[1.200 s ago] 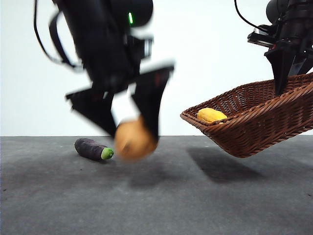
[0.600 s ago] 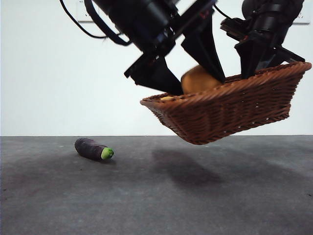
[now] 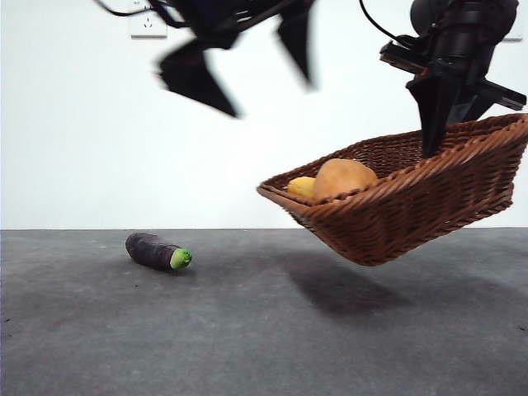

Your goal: Help me put the vegetables on the table into the basket

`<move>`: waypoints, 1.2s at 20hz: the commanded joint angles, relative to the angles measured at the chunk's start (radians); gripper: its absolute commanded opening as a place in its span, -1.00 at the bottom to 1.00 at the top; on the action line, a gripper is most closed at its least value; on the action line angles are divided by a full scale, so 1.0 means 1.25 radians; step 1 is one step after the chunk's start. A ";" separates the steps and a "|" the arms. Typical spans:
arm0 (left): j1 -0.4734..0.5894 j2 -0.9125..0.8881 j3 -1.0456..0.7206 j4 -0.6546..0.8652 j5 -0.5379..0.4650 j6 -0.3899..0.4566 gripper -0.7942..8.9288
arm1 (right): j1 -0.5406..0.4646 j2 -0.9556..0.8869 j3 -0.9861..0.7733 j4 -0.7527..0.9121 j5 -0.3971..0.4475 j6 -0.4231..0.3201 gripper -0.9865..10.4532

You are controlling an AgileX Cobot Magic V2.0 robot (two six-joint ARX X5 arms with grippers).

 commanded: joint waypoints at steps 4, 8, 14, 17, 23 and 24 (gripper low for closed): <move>0.229 0.065 -0.002 -0.026 0.092 -0.155 0.38 | -0.028 -0.007 0.005 -0.014 0.001 -0.001 -0.84; 0.300 0.204 0.090 -0.115 0.146 -0.133 0.24 | -0.027 -0.007 0.005 -0.012 0.001 -0.001 -0.84; 0.306 0.394 0.289 -0.280 0.082 -0.065 0.24 | -0.027 -0.007 0.005 -0.015 0.000 -0.001 -0.84; 0.309 0.421 0.295 -0.309 0.035 -0.041 0.25 | -0.027 -0.007 0.005 -0.014 0.000 -0.004 -0.84; 0.327 0.440 0.295 -0.247 0.041 -0.048 0.25 | -0.027 -0.007 0.005 -0.010 0.000 -0.006 -0.84; 0.327 0.445 0.295 -0.247 0.041 -0.048 0.25 | -0.027 -0.007 0.005 -0.010 0.000 -0.006 -0.84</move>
